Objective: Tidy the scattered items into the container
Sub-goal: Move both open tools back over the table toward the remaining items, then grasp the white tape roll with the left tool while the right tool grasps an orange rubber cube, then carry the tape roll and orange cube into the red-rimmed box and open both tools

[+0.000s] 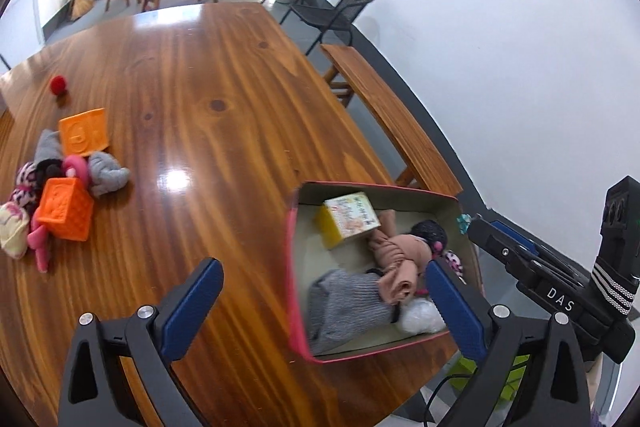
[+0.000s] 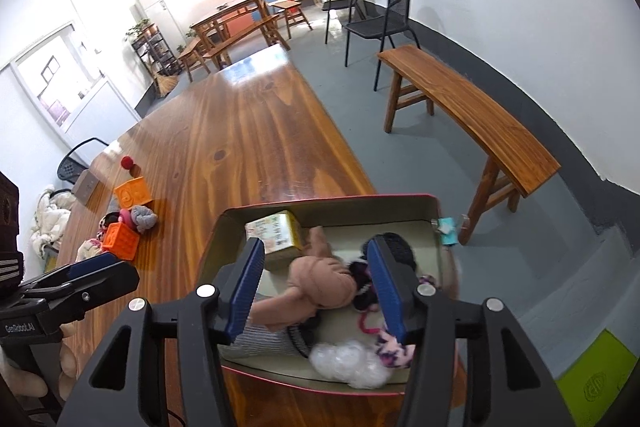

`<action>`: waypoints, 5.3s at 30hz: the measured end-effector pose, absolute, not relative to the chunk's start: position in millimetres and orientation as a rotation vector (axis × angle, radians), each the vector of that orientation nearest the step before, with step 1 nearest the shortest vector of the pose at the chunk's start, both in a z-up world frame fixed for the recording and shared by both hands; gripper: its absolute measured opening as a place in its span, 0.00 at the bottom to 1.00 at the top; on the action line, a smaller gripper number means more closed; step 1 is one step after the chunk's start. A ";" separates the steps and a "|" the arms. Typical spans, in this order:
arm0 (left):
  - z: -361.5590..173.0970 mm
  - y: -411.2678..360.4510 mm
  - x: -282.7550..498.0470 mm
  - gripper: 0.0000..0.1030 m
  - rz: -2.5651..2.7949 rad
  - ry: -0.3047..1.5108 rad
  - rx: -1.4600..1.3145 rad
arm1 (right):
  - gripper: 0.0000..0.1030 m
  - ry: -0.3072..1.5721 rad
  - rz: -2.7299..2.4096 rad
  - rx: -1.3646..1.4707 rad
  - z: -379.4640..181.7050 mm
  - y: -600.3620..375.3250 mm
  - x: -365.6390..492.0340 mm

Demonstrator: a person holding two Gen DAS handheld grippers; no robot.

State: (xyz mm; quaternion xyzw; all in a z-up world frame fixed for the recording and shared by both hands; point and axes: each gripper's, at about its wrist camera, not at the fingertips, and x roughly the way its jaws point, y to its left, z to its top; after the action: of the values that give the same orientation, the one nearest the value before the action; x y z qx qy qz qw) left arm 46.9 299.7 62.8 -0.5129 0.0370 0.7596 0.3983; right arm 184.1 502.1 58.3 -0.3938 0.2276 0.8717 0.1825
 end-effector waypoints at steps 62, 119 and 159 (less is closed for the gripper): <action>-68.8 -20.5 -239.8 0.47 2.300 -0.171 -1.657 | 0.64 0.535 2.516 -1.534 -11.6 229.9 -55.1; 49.8 221.0 -18.2 0.47 1.989 0.057 -1.313 | 0.56 0.656 2.442 -1.055 68.3 413.5 154.5; 32.8 294.8 27.3 1.00 2.067 0.077 -1.373 | 0.69 0.737 2.423 -1.066 51.7 493.5 209.6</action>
State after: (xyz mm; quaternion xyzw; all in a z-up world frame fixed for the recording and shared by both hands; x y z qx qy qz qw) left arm 27.3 294.8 32.8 -0.5232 0.0294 0.7879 0.3235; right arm 209.6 493.5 51.7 -0.3804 0.2629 0.8648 0.1956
